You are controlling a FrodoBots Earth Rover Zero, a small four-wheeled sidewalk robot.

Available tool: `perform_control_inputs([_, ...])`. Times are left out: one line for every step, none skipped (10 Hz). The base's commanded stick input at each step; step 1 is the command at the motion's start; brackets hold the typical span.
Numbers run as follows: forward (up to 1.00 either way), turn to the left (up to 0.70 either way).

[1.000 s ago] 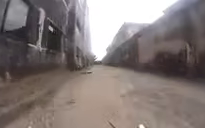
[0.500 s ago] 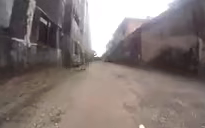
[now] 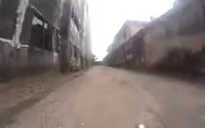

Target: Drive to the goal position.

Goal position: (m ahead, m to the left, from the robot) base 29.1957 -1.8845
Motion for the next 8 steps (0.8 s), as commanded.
perform_control_inputs([1.0, 0.0])
perform_control_inputs([1.0, 0.0])
perform_control_inputs([1.0, 0.0])
perform_control_inputs([1.0, 0.0])
perform_control_inputs([1.0, 0.0])
perform_control_inputs([1.0, 0.0])
perform_control_inputs([1.0, 0.0])
perform_control_inputs([1.0, 0.0])
